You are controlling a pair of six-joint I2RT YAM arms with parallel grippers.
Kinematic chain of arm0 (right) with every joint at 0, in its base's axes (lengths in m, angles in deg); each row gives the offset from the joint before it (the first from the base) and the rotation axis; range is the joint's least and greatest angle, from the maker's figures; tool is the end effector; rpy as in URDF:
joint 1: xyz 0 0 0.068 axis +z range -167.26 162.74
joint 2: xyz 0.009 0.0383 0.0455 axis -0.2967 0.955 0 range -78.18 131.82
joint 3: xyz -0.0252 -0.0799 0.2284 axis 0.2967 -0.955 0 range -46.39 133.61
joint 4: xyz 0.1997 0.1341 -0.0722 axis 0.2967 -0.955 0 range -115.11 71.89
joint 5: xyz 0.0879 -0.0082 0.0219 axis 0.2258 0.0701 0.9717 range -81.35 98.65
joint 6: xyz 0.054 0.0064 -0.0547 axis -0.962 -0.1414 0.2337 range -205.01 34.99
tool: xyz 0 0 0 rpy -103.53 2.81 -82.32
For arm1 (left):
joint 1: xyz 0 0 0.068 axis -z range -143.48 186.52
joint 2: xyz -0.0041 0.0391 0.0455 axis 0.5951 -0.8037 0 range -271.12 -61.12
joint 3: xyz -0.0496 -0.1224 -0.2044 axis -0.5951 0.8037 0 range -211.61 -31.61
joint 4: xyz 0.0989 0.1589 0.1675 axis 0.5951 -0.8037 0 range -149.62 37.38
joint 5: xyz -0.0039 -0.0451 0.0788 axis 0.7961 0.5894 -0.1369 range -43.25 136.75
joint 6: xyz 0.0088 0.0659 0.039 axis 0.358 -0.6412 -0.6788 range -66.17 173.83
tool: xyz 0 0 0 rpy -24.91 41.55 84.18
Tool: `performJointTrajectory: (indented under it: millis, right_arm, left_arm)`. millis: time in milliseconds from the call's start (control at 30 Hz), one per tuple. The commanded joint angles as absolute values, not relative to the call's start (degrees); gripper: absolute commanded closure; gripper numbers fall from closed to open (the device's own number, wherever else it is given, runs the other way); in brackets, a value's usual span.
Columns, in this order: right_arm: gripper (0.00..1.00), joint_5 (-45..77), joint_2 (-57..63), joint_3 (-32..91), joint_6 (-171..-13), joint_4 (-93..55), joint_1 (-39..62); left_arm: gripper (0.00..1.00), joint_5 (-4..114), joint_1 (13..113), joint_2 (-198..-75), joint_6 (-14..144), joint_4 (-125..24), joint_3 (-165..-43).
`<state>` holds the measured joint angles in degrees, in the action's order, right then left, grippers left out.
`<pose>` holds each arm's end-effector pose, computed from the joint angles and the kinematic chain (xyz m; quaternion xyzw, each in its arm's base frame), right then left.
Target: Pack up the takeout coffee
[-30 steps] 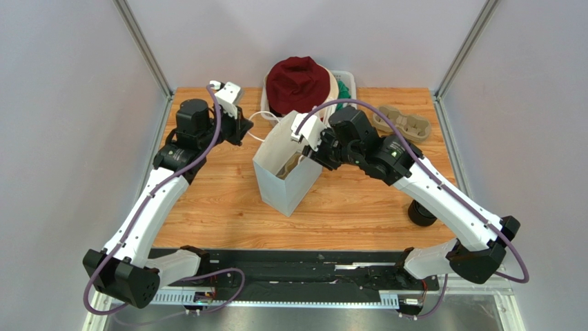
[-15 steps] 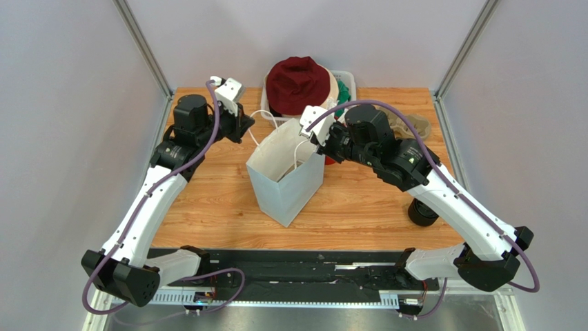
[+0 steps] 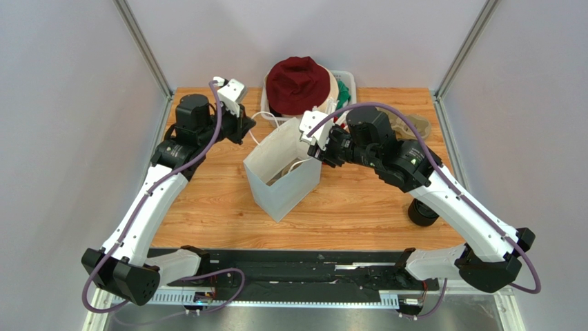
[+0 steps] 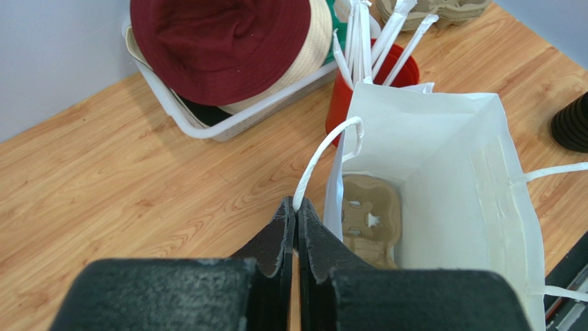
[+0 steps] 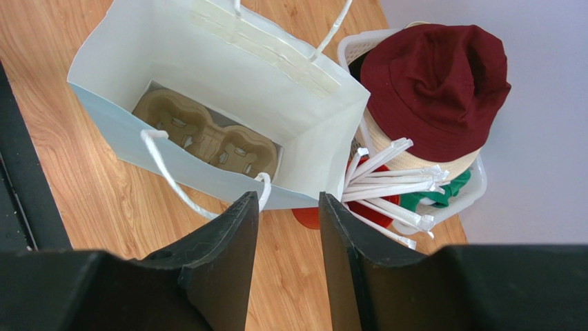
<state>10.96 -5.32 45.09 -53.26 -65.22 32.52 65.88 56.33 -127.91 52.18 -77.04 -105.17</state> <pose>0.1766 0.2128 0.4016 -0.5688 0.6440 0.0972 0.5023 0.2586 -0.1161 0.3740 0.2446 0.7638 -0.2243 0.5536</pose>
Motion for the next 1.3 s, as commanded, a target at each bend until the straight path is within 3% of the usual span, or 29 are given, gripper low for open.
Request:
performJointTrajectory:
  millis: [0,267,567,967,1033,1133,1267]
  right_arm:
    - [0.57,13.21,-7.77,45.98,-50.82,-66.09,32.49]
    - [0.57,5.84,-9.36,47.56,-50.38,-64.34,32.31]
    - [0.57,18.31,-8.22,46.86,-51.35,-68.47,32.49]
    - [0.58,23.24,-3.74,45.45,-52.05,-67.59,33.28]
    - [0.63,23.15,-3.38,45.19,-52.14,-67.33,33.54]
    - [1.00,23.50,-3.30,45.19,-52.49,-66.63,33.80]
    - [1.00,22.10,-3.21,48.60,-53.45,-66.89,34.24]
  left_arm:
    - [0.95,66.17,56.64,-128.01,51.46,-76.44,-107.11]
    - [0.95,66.26,56.73,-127.92,51.72,-76.00,-106.76]
    - [0.95,66.00,56.82,-127.57,51.99,-75.56,-106.14]
    - [0.95,65.99,56.91,-127.39,51.99,-75.38,-105.61]
    - [0.95,66.00,56.91,-127.39,51.99,-75.12,-105.53]
    - [0.95,65.91,56.91,-127.48,51.81,-75.03,-105.53]
    - [0.95,65.29,56.99,-127.92,51.02,-76.08,-107.89]
